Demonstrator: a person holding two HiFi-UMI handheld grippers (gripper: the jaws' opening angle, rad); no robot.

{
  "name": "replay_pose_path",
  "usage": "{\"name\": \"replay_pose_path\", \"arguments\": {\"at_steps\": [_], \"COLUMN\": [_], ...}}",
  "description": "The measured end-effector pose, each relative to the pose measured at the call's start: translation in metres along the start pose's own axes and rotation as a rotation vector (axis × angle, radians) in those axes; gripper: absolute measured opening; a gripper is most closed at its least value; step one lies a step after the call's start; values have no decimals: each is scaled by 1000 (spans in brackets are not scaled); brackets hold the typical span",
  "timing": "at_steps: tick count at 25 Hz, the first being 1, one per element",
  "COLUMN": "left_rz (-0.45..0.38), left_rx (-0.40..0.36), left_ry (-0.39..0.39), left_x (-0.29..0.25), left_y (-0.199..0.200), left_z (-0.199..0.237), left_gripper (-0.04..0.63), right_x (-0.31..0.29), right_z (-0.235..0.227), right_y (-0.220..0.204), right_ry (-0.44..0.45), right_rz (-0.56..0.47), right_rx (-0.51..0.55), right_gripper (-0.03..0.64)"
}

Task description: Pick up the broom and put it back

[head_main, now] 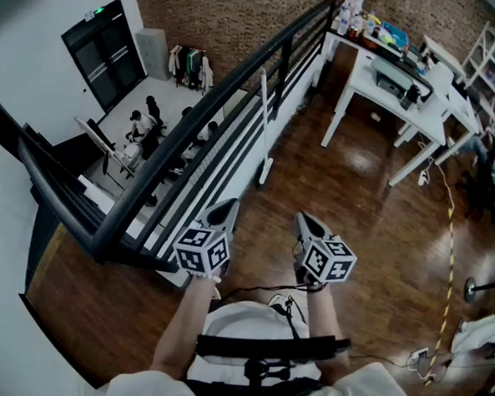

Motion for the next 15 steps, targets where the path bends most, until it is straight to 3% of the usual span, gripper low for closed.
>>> {"name": "replay_pose_path", "arguments": {"at_steps": [15], "left_rz": [1], "left_rx": [-16], "left_ry": [26], "left_x": [-24], "left_y": [-4], "left_z": [-29], "left_gripper": [-12], "right_x": [15], "right_z": [-42], "right_y": [11], "right_ry": [13], "right_rz": [-27], "right_rx": [-31], "right_gripper": [9]}}
Point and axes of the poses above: the fingertips, and each gripper's own axes: x backward along the fingers, z to its left, y out of its top, the point moved 8 cm from there along x, backward along the fingers, and after that the axes turned 1 degree about -z, right-handed, at the moved point
